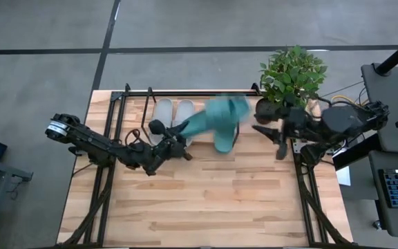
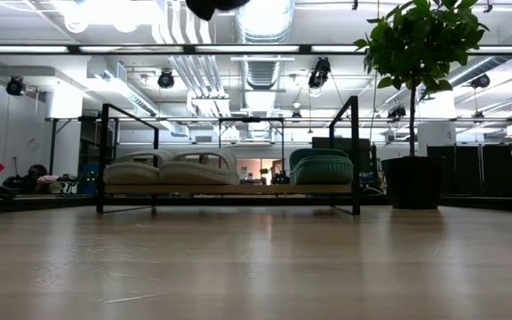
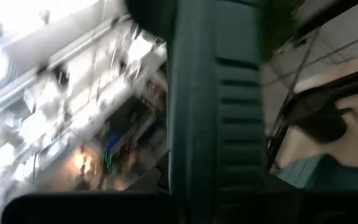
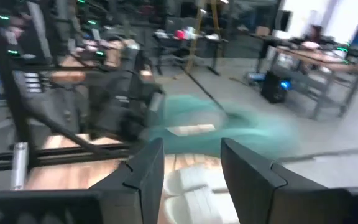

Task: Pick and place slides into the shelf
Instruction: Put the green slide on the shelf

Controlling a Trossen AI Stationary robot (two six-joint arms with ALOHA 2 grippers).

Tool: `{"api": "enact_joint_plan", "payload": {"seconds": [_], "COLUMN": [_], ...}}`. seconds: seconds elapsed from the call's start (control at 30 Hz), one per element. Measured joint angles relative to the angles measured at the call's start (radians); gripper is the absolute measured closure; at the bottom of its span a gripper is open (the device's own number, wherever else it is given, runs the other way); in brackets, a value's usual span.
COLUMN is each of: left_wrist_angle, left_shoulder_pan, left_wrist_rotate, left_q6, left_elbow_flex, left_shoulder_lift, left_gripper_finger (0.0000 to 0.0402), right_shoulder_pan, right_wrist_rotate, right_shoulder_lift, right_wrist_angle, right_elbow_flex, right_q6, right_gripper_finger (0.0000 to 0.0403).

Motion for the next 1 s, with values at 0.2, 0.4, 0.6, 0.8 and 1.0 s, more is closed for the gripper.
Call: {"api": "enact_joint_plan", "payload": {"seconds": [0.2,0.4,0.6,0.8,1.0], "left_wrist_angle": [-0.059,-0.244,-0.48,-0.832,-1.043], "left_shoulder_pan": [-0.001,-0.006,0.018,0.054,0.071], "left_wrist_rotate": [-0.074,-0.096,0.142,0.084,0.03], "left_q6": [-0.182,-0.512,-0.851,-1.078,-1.192], "left_elbow_flex": [-0.002,0.001,0.051,0.181,0.288], "left_shoulder_lift": [-0.003,-0.002,-0.001,-0.001,0.02], "left_gripper_finger": [0.0358,0.0359,0.0359,0.0359,0.0359], "right_shoulder_pan": [0.0,0.006,0.004,0.004,0.009], "right_wrist_rotate": [0.001,-0.069,-0.08,-0.087,-0.088], "right_shoulder_lift": [-0.025,-0.025,0.005,0.034,0.05], "right_wrist_angle": [0.0,-0.008,-0.042,-0.095,-0.136], "right_elbow_flex": [-0.001,-0.001,-0.003,-0.004,-0.005], "right_q6": [-0.047,-0.049,-0.048,-0.012,0.002], "right_gripper_finger": [0.0259,0.0261,0.0261,0.0268,0.0266]}}
